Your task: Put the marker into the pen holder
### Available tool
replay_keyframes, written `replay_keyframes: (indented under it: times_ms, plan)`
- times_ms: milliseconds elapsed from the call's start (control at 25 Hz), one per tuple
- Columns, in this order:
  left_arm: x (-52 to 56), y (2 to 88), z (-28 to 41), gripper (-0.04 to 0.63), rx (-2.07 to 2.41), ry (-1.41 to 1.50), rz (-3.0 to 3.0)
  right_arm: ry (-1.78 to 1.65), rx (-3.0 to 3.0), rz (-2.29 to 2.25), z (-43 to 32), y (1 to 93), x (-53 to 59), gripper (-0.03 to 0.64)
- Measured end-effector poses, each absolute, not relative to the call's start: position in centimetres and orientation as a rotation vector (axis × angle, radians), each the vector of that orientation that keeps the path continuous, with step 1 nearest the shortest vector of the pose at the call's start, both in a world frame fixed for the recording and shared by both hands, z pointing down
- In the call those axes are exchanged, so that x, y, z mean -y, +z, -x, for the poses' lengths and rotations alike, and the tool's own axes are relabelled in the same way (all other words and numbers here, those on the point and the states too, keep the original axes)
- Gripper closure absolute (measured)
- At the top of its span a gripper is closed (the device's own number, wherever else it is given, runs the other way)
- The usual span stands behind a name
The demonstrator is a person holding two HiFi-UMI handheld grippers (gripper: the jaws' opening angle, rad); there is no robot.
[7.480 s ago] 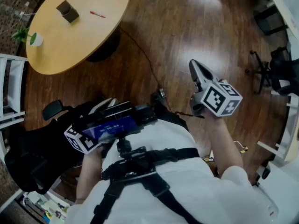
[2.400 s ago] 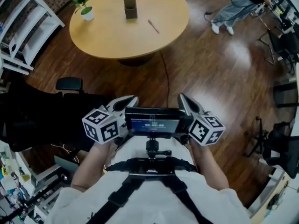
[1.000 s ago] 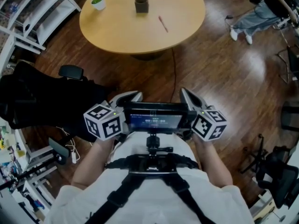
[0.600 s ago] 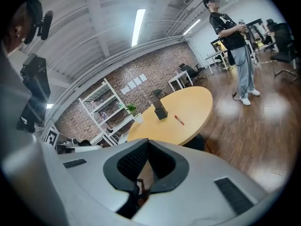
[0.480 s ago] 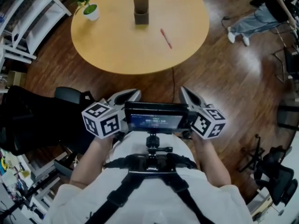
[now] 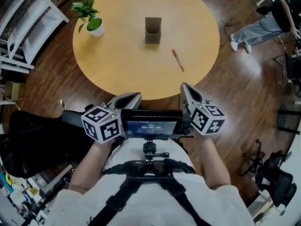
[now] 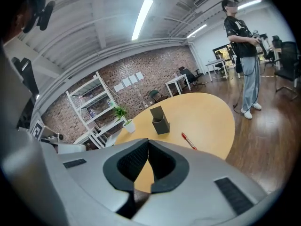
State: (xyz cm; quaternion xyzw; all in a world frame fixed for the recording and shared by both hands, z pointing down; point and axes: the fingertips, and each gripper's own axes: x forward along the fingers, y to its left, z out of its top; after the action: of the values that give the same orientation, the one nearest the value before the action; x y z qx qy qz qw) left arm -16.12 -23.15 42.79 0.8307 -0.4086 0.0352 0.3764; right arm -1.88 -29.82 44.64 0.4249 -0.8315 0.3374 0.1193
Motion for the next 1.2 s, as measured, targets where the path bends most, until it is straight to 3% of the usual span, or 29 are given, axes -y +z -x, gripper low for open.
replay_keyframes:
  times_ms: [320, 1040, 1200]
  plan:
    - [24.9, 42.7, 19.3, 0.601, 1.010, 0.077, -2.136, 0.832, 2.343, -1.298, 3.6, 44.7, 34.7, 0.598]
    - [28.3, 42.8, 18.6, 0.601, 1.088, 0.047, -2.060, 0.779, 2.234, -1.104, 3.0, 49.8, 39.9, 0.595]
    - [28.5, 43.1, 18.0, 0.601, 1.101, 0.060, -2.033, 0.694, 2.175, -1.021, 2.1, 52.1, 42.2, 0.555]
